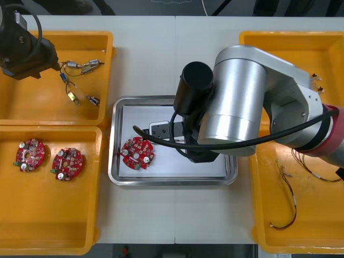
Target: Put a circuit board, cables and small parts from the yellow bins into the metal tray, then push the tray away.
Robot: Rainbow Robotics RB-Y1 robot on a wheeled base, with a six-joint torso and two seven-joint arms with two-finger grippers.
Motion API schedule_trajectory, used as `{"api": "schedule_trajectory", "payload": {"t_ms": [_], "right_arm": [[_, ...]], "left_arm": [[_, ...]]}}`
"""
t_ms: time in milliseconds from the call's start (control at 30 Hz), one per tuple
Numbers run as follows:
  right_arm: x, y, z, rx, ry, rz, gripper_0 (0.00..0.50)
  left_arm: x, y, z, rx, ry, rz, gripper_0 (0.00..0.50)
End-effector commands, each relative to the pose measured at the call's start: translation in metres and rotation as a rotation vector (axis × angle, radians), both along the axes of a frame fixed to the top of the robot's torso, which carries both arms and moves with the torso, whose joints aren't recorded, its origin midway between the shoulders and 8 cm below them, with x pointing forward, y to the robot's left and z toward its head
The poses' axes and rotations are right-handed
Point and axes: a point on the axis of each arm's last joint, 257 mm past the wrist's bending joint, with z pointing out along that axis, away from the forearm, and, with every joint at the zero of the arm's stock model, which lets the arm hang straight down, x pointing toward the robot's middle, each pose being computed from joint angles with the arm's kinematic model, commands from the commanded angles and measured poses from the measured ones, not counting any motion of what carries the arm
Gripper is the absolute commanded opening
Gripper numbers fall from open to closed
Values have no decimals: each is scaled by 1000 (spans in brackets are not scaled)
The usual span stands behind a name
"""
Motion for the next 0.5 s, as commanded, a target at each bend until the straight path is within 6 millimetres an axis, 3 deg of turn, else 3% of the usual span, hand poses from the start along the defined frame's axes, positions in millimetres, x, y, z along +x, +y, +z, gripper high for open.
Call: {"api": "schedule_trajectory", "payload": {"t_ms": [33,200,500], "right_arm": [[5,18,-13,-17,-11,49,0],[9,18,-38,-30,14,47,0],[16,6,-63,-64,40,27,0]], "left_arm": [[27,18,42,92,-95,-36,500],[43,20,31,100,-103,-33,500],[65,20,2,130,-131,-37,500]]}}
